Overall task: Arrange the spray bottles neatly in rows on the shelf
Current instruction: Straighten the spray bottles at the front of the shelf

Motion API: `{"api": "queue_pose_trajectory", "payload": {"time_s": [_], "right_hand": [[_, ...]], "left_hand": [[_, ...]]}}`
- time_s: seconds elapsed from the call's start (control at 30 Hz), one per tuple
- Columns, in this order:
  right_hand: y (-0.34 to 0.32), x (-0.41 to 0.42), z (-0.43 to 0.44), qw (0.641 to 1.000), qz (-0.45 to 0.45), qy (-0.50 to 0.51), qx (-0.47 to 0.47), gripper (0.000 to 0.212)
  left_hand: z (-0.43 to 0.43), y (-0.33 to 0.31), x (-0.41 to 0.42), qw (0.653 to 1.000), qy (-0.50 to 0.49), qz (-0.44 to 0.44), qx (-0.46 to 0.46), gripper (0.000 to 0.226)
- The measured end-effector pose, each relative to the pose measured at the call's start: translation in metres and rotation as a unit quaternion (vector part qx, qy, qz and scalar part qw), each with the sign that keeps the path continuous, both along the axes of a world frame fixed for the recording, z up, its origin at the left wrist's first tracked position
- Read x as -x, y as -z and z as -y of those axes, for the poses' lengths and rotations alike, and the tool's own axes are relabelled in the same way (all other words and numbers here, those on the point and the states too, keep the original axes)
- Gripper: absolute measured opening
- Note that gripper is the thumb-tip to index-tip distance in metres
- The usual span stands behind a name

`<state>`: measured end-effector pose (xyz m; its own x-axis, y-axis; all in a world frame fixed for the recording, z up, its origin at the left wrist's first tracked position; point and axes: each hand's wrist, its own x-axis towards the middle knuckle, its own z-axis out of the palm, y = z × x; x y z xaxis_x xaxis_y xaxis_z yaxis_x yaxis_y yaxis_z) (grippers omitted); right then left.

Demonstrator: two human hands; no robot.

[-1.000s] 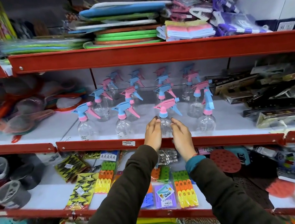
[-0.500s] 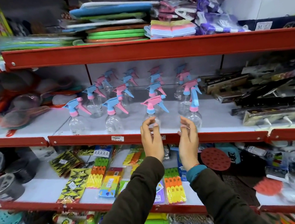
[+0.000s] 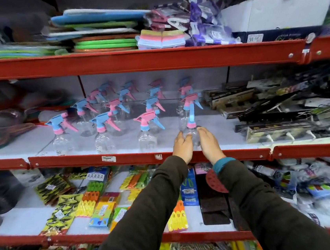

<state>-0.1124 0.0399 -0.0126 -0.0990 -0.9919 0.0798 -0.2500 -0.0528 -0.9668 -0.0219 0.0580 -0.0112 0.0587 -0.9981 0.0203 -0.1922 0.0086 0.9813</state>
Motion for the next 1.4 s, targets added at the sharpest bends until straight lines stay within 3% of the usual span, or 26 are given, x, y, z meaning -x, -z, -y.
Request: {"api": "queue_pose_trajectory", "payload": {"time_s": [0.33,0.5,0.67,1.4], "right_hand": [[0.021,0.009,-0.018,0.998,-0.002,0.037,0.05,0.043],[0.021,0.015,-0.01,0.994,0.013,0.082,0.069,0.039],[0.015,0.01,0.001,0.998,0.016,0.036,0.045,0.043],[0.024,0.007,-0.012,0.995,0.03,0.067,0.067,0.043]], "left_hand": [[0.023,-0.008,-0.001,0.998,0.013,0.01,-0.062,0.052],[0.01,-0.008,0.001,1.0,-0.015,0.009,-0.009,0.054],[0.004,0.005,0.0,0.995,-0.089,0.023,0.038,0.042],[0.006,0.013,-0.004,0.997,-0.036,0.033,0.066,0.05]]}}
